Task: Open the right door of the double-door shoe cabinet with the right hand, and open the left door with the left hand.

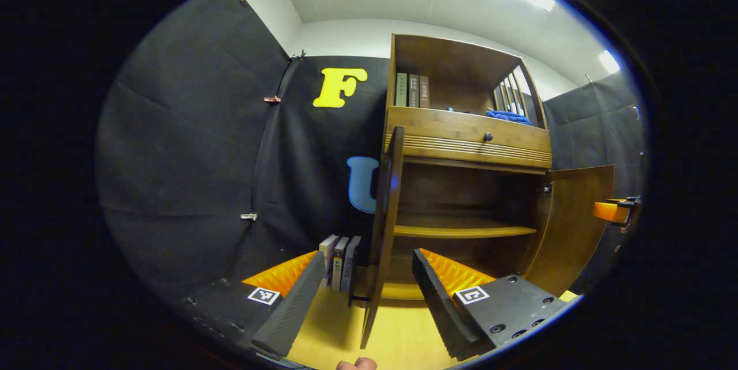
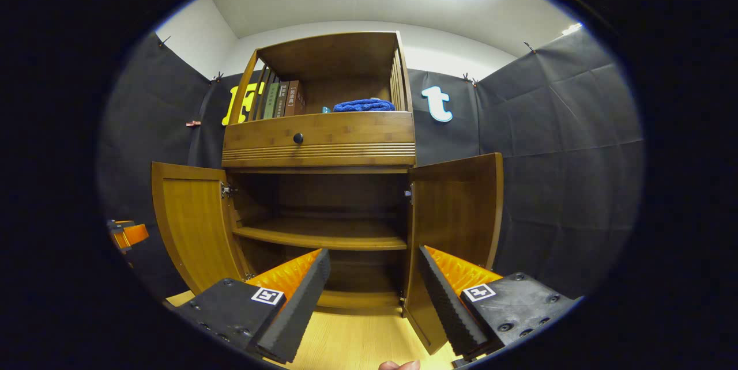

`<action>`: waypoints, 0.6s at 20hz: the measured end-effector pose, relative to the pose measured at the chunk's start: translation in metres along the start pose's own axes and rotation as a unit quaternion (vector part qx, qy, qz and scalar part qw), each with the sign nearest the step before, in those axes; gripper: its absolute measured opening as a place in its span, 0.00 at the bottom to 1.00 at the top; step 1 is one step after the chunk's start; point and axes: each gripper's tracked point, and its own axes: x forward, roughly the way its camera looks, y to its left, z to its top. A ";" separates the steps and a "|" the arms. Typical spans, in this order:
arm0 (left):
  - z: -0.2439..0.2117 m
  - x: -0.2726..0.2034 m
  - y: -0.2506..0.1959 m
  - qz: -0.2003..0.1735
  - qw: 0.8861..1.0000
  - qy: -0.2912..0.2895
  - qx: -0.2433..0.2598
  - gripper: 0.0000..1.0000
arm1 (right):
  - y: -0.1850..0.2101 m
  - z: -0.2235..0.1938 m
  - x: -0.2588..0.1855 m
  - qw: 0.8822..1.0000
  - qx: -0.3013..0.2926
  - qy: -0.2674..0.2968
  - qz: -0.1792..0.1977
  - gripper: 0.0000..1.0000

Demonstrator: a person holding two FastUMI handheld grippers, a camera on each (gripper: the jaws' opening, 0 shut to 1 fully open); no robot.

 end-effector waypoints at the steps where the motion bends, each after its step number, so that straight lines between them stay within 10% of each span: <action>1: 0.000 -0.001 -0.005 -0.003 1.000 0.002 0.002 0.94 | 0.003 0.001 0.000 1.000 0.000 -0.001 0.002 0.97; 12: 0.011 0.014 -0.076 -0.060 0.998 0.005 0.016 0.93 | 0.026 0.007 -0.003 1.000 -0.008 -0.010 0.013 0.97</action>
